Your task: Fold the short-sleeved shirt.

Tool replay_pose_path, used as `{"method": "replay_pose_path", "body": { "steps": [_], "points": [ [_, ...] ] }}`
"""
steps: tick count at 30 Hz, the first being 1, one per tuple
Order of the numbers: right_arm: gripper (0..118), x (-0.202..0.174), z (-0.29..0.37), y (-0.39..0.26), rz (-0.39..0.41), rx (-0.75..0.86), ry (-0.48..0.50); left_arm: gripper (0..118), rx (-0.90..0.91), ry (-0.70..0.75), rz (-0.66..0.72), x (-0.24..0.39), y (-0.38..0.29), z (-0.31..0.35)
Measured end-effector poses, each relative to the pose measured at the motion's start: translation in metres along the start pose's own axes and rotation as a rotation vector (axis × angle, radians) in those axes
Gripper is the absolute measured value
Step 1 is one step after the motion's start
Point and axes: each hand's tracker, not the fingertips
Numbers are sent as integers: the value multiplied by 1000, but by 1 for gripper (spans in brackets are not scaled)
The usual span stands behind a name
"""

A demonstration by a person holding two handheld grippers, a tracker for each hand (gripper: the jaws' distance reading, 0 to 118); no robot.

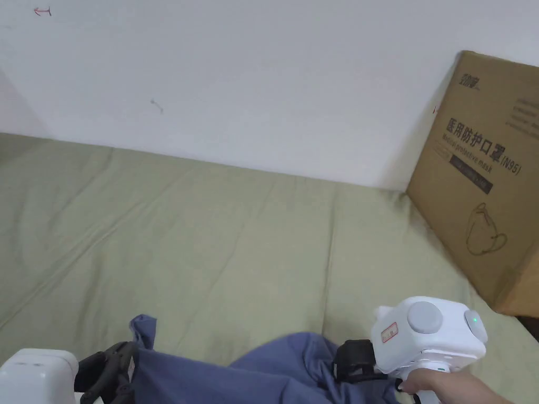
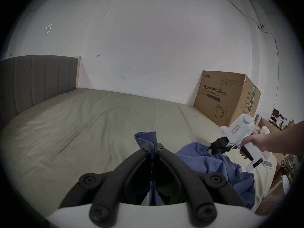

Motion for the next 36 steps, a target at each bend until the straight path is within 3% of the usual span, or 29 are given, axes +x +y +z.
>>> {"method": "replay_pose_path", "body": {
  "steps": [2, 4, 8, 15, 18, 26, 30, 36],
  "points": [
    [78, -12, 11, -7, 114, -5, -31, 2, -23, 12, 5, -2, -1, -4],
    [10, -16, 28, -16, 113, 28, -22, 2, -51, 16, 43, -6, -1, -3],
    [7, -8, 75, -36, 37, 135, 80, 2, -89, 2, 84, -12, 14, 8],
    [7, 35, 216, -72, -26, 324, 109, 2, -46, -41, 44, -27, 104, 67],
    [7, 48, 279, -79, -45, 405, 49, 2, -10, -54, 11, -25, 154, 89],
    [7, 64, 418, -84, -120, 639, 39, 2, 55, -83, -95, 1, 269, 113],
    [7, 77, 460, -72, -131, 717, -25, 2, 99, -49, -116, 5, 312, 109],
    [7, 98, 493, -26, -222, 801, -56, 2, 111, 5, -50, -7, 355, 74]
  ]
}}
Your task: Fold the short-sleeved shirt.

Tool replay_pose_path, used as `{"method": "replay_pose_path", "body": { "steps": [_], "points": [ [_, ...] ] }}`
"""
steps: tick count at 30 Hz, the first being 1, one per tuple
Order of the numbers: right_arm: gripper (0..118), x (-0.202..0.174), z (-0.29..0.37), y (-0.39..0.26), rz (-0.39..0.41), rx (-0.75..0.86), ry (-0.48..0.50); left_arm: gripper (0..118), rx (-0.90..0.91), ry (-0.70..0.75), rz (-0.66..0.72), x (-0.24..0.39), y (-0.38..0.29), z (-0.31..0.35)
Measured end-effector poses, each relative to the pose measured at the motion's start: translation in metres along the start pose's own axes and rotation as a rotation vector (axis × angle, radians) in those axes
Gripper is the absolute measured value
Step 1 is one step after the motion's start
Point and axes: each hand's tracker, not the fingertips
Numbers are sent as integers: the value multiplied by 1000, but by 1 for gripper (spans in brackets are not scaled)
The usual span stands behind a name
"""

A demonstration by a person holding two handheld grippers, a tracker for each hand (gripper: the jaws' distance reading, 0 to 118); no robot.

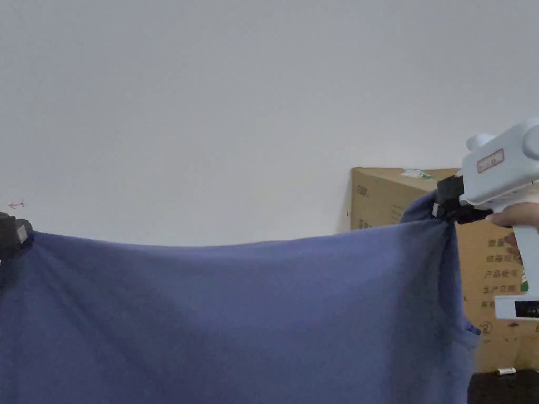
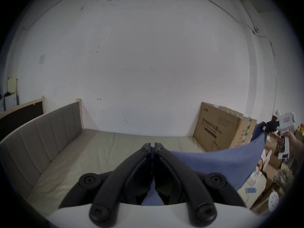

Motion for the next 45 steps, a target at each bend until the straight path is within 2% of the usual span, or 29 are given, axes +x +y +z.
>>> {"method": "replay_pose_path", "body": {
  "steps": [6, 10, 17, 20, 23, 28, 30, 32, 34, 37, 41, 45],
  "points": [
    [7, -13, -45, 43, -3, 68, -48, 2, 16, 47, -4, 9, 13, -58],
    [7, -24, -78, 58, 42, 122, -105, 2, 33, 61, 45, 10, 19, -105],
    [7, -21, -123, 38, 7, 218, -114, 2, 92, 80, 50, 4, -8, -155],
    [7, -13, -150, -10, -30, 156, -144, 2, 19, 82, 16, 0, -46, -168],
    [7, 6, -179, -85, -58, 25, -127, 2, -128, 83, 15, -7, -113, -174],
    [7, 52, -196, -259, -32, -381, -113, 2, -502, 9, 67, -28, -261, -144],
    [7, 71, -181, -319, -10, -511, -139, 2, -631, -8, 43, -36, -308, -120],
    [7, 91, -157, -366, -16, -599, -115, 2, -741, -49, 27, -43, -342, -91],
    [7, 107, -125, -391, -76, -602, -57, 2, -764, -80, 20, -49, -357, -58],
    [7, 116, -73, -406, -71, -622, -58, 2, -797, -103, -12, -52, -359, -12],
    [7, 119, -16, -417, -37, -640, -10, 2, -815, -149, -57, -58, -354, 34],
    [7, 120, -8, -434, -27, -708, -12, 2, -850, -196, -70, -60, -357, 50]
  ]
}}
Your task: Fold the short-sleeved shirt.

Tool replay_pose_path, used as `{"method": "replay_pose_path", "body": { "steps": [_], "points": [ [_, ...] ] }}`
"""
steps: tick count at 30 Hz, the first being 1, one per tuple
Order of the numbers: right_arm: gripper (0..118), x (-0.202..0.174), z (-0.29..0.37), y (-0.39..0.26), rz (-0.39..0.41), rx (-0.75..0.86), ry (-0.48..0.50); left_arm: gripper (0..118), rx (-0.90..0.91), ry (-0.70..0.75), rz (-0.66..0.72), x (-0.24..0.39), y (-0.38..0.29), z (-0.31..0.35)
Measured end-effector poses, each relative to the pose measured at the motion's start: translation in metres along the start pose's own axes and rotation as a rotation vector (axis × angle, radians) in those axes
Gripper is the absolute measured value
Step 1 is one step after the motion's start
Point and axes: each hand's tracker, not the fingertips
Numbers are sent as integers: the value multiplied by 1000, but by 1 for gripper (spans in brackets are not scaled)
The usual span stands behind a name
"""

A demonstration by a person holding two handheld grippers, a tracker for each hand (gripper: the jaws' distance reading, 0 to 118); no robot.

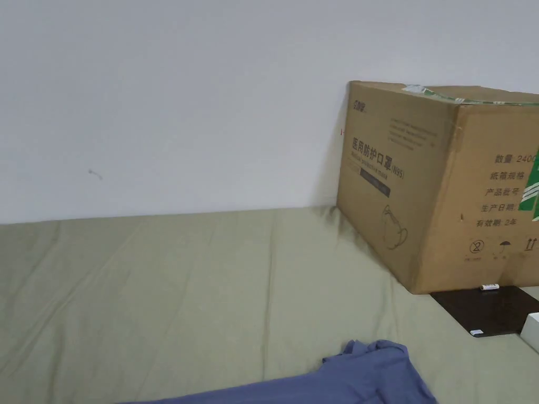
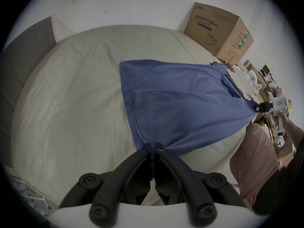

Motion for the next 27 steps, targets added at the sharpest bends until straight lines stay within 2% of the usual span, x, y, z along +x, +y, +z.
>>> {"method": "replay_pose_path", "body": {
  "steps": [2, 4, 5, 6, 7, 8, 9, 12, 13, 15, 16, 17, 18, 19, 20, 21, 23, 25, 27],
  "points": [
    [14, 0, -8, -1, -5, 15, -14, 8, 20, -27, -4, 0, -4, 1],
    [55, -6, -2, -4, -43, 128, -23, 42, 97, -58, 16, 2, -4, 14],
    [67, -8, 7, -4, -72, 163, -6, 52, 117, -68, 34, 4, -3, 22],
    [67, -11, 15, -3, -97, 179, 15, 52, 145, -81, 44, 1, -6, 28],
    [98, -15, 26, -4, -101, 189, 38, 92, 168, -86, 57, 4, -5, 35],
    [116, -21, 38, -5, -94, 226, 53, 118, 175, -91, 60, 8, -3, 42],
    [118, -29, 51, -6, -83, 291, 47, 114, 246, -156, 78, 12, -3, 60],
    [118, -62, 84, -3, -25, 489, 42, 117, 400, -121, 84, 27, -8, 78],
    [118, -77, 95, -5, -18, 575, 28, 118, 466, -138, 87, 34, -9, 84],
    [117, -103, 111, -14, -25, 817, 65, 118, 582, -108, 100, 62, -2, 92],
    [117, -117, 117, -19, -24, 922, 99, 111, 637, -97, 91, 73, -2, 96],
    [115, -131, 121, -23, -21, 1007, 122, 92, 721, -48, 84, 88, -8, 102],
    [101, -144, 123, -25, -18, 1059, 115, 39, 838, 30, 78, 111, -8, 109],
    [70, -156, 123, -25, -13, 1106, 100, 0, 909, 110, 57, 131, -7, 114],
    [27, -168, 123, -26, -2, 1158, 91, 0, 939, 205, 54, 146, -5, 115],
    [6, -177, 121, -24, 28, 1177, 78, 0, 975, 235, 77, 152, -6, 118],
    [6, -190, 118, -14, 103, 1156, 72, 0, 1018, 116, 63, 155, 0, 120],
    [6, -199, 118, -7, 144, 1109, 82, 0, 994, 136, 27, 159, 9, 119],
    [6, -200, 117, -6, 135, 1121, 80, 0, 965, 181, -27, 156, 13, 117]
  ]
}}
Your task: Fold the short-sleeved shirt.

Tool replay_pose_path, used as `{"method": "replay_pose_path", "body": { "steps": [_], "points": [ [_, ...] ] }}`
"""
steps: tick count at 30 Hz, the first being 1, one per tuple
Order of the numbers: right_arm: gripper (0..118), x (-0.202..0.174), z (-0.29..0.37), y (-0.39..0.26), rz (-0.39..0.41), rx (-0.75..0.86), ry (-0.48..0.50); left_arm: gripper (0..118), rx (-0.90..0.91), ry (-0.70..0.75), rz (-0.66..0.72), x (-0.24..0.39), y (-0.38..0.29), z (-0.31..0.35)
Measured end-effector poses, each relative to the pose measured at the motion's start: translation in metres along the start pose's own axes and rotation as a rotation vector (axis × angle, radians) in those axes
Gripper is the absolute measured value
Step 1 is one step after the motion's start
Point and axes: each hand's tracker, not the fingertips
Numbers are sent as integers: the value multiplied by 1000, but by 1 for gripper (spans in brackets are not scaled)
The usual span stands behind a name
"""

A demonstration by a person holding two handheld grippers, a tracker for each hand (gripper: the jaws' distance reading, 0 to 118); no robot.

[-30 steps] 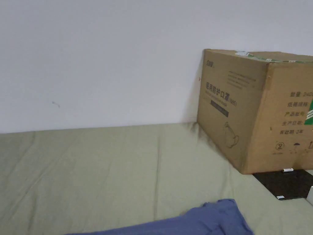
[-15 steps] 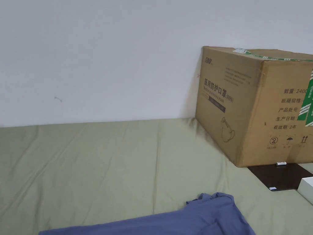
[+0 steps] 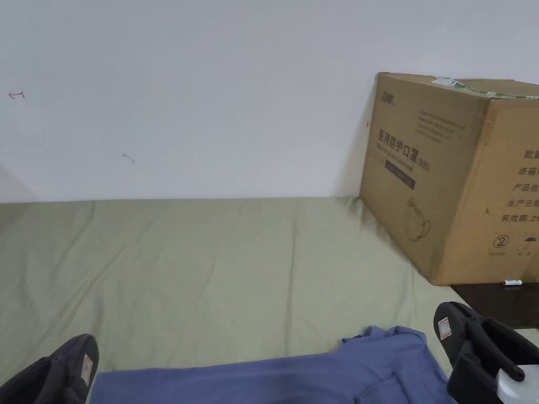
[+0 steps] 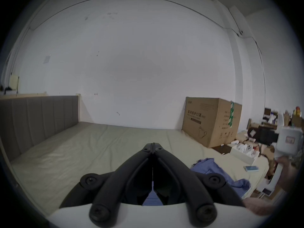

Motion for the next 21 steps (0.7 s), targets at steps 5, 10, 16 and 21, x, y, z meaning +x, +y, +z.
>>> {"method": "replay_pose_path", "body": {
  "steps": [5, 10, 16, 21],
  "points": [
    [6, 1, 1, -2, -6, -28, 52, 0, -248, -32, 122, -56, 9, -61],
    [6, 2, -9, -13, 64, -86, 75, 0, -701, -114, 204, -145, -29, -191],
    [6, 10, -39, -41, 45, -212, 86, 112, -771, -1, 184, -183, -116, -278],
    [6, 14, -57, -54, 13, -272, 101, 98, -900, 82, 78, -189, -175, -329]
  ]
}}
